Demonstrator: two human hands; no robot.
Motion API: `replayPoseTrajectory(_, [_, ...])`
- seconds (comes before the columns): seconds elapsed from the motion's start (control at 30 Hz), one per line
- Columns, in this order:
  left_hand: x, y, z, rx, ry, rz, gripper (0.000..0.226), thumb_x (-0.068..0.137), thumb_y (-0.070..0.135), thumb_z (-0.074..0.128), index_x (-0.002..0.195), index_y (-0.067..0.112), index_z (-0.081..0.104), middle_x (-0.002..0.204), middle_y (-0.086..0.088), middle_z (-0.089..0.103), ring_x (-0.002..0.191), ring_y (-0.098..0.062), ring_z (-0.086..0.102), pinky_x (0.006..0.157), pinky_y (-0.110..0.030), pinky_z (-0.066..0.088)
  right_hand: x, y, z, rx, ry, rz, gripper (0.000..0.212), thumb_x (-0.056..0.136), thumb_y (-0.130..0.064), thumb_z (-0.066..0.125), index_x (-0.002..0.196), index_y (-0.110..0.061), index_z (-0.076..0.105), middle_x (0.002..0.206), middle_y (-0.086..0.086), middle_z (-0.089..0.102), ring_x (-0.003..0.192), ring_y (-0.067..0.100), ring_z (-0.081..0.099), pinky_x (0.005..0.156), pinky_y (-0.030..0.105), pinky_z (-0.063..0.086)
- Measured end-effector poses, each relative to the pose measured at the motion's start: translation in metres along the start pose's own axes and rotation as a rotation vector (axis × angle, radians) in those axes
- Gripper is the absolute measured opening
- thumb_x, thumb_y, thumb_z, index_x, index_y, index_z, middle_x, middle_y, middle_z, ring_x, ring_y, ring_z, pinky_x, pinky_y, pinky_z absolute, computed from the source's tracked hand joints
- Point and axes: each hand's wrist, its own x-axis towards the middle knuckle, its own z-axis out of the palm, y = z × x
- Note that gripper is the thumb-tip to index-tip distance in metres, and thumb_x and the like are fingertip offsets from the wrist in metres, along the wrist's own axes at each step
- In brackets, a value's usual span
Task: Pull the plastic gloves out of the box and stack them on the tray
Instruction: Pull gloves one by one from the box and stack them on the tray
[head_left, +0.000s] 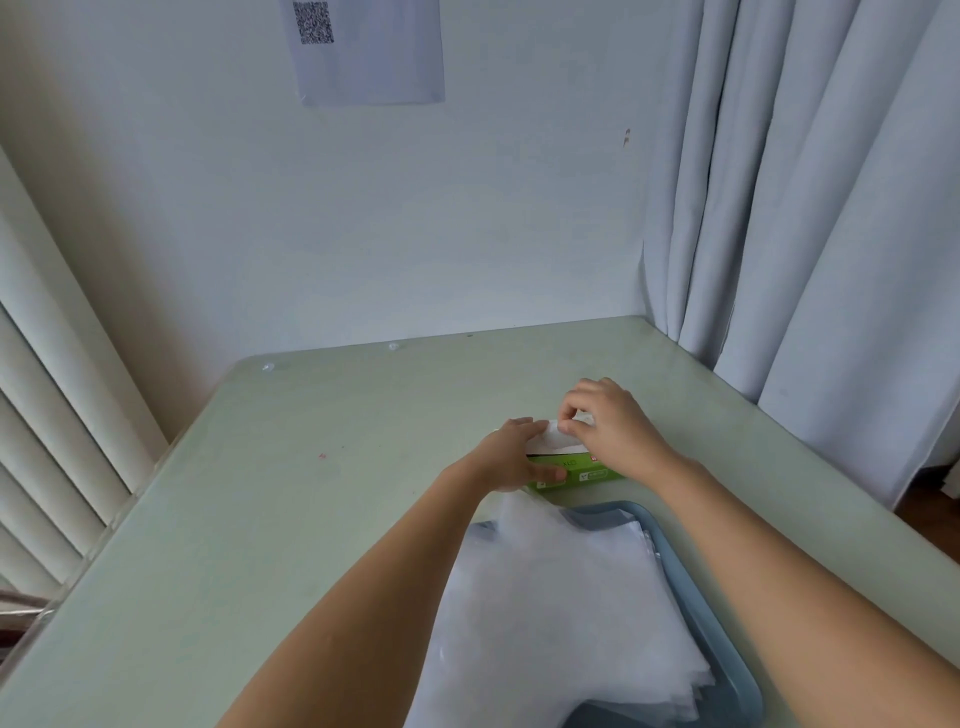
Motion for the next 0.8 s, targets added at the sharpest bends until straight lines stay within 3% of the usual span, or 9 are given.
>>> replayPoseTrajectory(0.1, [-0.002, 0.001, -0.001, 0.017, 0.008, 0.006, 0.081, 0.086, 0.041, 0.067, 0.151, 0.019, 0.025, 0.157, -0.001, 0.021, 0.141, -0.022, 0.026, 0.115, -0.034, 0.023, -0.001, 0.002, -0.006, 0.132, 0.037, 0.019, 0.018, 0.086, -0.011, 0.065, 0.072, -0.02, 0.057, 0.078, -0.014, 0.055, 0.085, 0.012, 0.049, 0.075, 0.024, 0.033])
replayPoseTrajectory(0.23, [-0.002, 0.0, -0.001, -0.004, 0.005, 0.012, 0.082, 0.084, 0.042, 0.069, 0.15, 0.019, 0.027, 0.156, 0.0, 0.023, 0.141, -0.021, 0.028, 0.115, -0.032, 0.023, 0.002, 0.005, -0.025, 0.48, 0.22, 0.165, 0.023, 0.087, -0.006, 0.063, 0.074, -0.024, 0.058, 0.077, -0.013, 0.06, 0.072, -0.007, 0.053, 0.072, 0.012, 0.038])
replayPoseTrajectory(0.33, [-0.002, 0.0, 0.0, -0.031, 0.015, 0.008, 0.08, 0.083, 0.041, 0.07, 0.149, 0.02, 0.03, 0.156, 0.0, 0.024, 0.138, -0.022, 0.031, 0.113, -0.032, 0.027, 0.008, 0.0, -0.049, 0.787, 0.378, 0.239, 0.022, 0.093, -0.005, 0.055, 0.078, -0.021, 0.058, 0.075, -0.008, 0.059, 0.067, -0.006, 0.053, 0.071, 0.013, 0.041])
replayPoseTrajectory(0.43, [-0.004, 0.003, -0.003, -0.022, 0.002, 0.013, 0.081, 0.085, 0.04, 0.069, 0.15, 0.019, 0.026, 0.157, -0.001, 0.021, 0.141, -0.022, 0.026, 0.114, -0.032, 0.023, 0.009, -0.011, -0.074, 0.988, 0.368, 0.225, 0.02, 0.096, -0.006, 0.051, 0.079, -0.013, 0.058, 0.074, -0.002, 0.062, 0.071, 0.007, 0.056, 0.07, 0.016, 0.043])
replayPoseTrajectory(0.53, [-0.01, 0.008, -0.01, -0.076, 0.032, -0.006, 0.069, 0.084, 0.03, 0.071, 0.145, 0.017, 0.039, 0.151, -0.003, 0.036, 0.134, -0.021, 0.039, 0.106, -0.026, 0.032, -0.002, -0.028, -0.093, 0.974, 0.311, 0.173, 0.018, 0.096, -0.005, 0.052, 0.081, -0.014, 0.057, 0.07, -0.01, 0.059, 0.066, 0.0, 0.052, 0.065, 0.012, 0.039])
replayPoseTrajectory(0.63, [-0.025, 0.021, -0.022, -0.493, 0.277, -0.064, 0.028, 0.093, 0.023, 0.06, 0.117, 0.01, 0.065, 0.125, -0.004, 0.061, 0.112, -0.02, 0.058, 0.085, -0.021, 0.044, -0.018, -0.044, -0.109, 0.869, 0.24, 0.089, 0.016, 0.094, -0.003, 0.053, 0.082, -0.013, 0.056, 0.077, -0.011, 0.062, 0.068, -0.008, 0.055, 0.068, 0.005, 0.04])
replayPoseTrajectory(0.67, [-0.032, 0.027, -0.027, -0.717, 0.258, -0.087, 0.025, 0.098, 0.024, 0.05, 0.105, 0.007, 0.068, 0.113, -0.005, 0.067, 0.105, -0.022, 0.062, 0.081, -0.022, 0.047, -0.024, -0.047, -0.112, 0.834, 0.203, 0.063, 0.014, 0.093, -0.004, 0.055, 0.083, -0.013, 0.057, 0.087, -0.006, 0.064, 0.078, -0.007, 0.058, 0.075, 0.006, 0.042])
replayPoseTrajectory(0.73, [-0.054, 0.042, -0.036, -1.2, 0.017, -0.081, 0.049, 0.103, 0.03, 0.031, 0.091, 0.005, 0.071, 0.102, -0.012, 0.071, 0.097, -0.028, 0.068, 0.085, -0.031, 0.052, -0.038, -0.053, -0.12, 0.775, 0.127, 0.028, 0.011, 0.092, -0.006, 0.056, 0.084, -0.013, 0.059, 0.104, -0.002, 0.065, 0.097, -0.005, 0.059, 0.086, 0.01, 0.044])
replayPoseTrajectory(0.8, [-0.074, 0.048, -0.043, -1.441, -0.193, 0.034, 0.075, 0.098, 0.058, 0.018, 0.099, 0.008, 0.074, 0.106, -0.018, 0.069, 0.095, -0.035, 0.069, 0.087, -0.041, 0.052, -0.052, -0.057, -0.126, 0.718, 0.051, 0.003, 0.009, 0.091, -0.007, 0.058, 0.083, -0.012, 0.06, 0.114, -0.003, 0.062, 0.109, -0.006, 0.055, 0.094, 0.011, 0.042])
